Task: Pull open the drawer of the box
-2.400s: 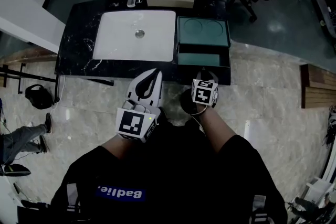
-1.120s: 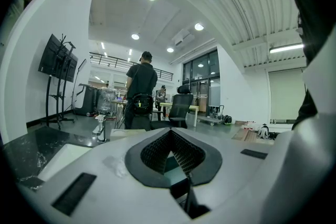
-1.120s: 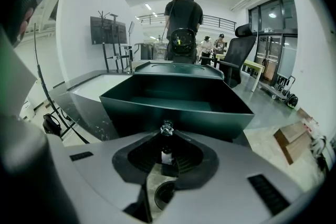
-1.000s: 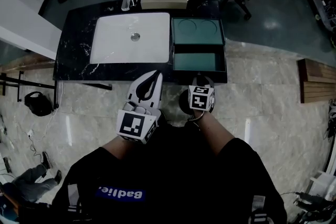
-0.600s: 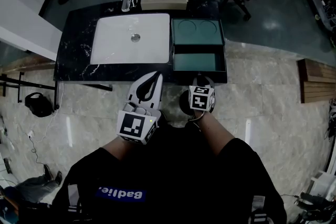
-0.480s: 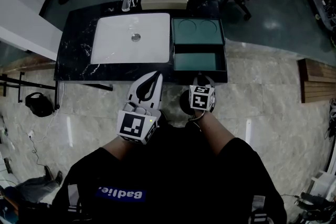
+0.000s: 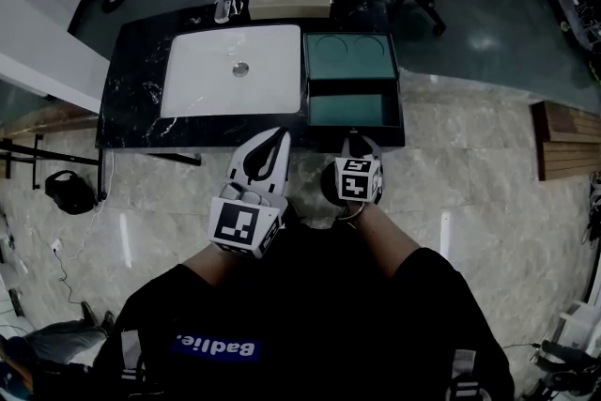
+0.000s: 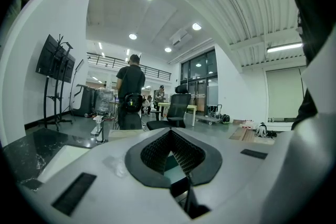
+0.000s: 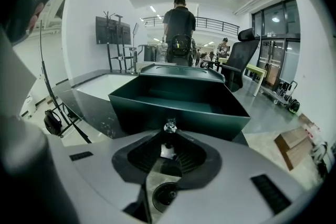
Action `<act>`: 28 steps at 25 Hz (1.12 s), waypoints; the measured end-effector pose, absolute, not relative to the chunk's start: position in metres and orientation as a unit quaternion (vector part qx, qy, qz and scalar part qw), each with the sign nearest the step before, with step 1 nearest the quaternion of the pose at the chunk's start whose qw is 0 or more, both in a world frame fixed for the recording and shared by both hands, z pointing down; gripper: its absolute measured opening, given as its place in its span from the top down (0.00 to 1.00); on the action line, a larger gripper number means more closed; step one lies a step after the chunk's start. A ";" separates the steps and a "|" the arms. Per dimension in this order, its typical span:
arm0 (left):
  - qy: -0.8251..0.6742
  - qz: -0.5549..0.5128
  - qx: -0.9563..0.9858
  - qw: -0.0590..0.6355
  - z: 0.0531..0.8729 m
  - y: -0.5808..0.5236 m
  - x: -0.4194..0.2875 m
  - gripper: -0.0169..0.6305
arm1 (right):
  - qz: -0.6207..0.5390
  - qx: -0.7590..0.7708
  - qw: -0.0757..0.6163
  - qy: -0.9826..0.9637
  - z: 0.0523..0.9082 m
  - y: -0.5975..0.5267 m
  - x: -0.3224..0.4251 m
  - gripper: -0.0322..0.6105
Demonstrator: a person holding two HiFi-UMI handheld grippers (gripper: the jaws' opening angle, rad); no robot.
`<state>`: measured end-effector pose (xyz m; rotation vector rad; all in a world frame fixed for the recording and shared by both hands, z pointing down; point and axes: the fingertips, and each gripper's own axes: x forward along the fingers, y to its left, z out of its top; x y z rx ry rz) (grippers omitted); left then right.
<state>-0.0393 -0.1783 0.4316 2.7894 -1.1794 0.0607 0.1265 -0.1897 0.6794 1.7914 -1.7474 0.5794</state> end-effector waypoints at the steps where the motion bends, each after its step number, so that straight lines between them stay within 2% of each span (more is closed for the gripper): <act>1: -0.387 0.019 0.920 0.056 0.431 -0.178 -0.039 0.99 | 0.215 0.668 0.282 -0.654 0.678 -0.188 0.126 0.85; 12: -0.358 0.009 0.932 0.056 0.428 -0.167 -0.033 0.99 | 0.209 0.690 0.267 -0.640 0.659 -0.165 0.130 0.85; 28: -0.380 0.001 0.924 0.048 0.405 -0.119 0.010 0.99 | 0.180 0.686 0.192 -0.678 0.578 -0.124 0.157 0.85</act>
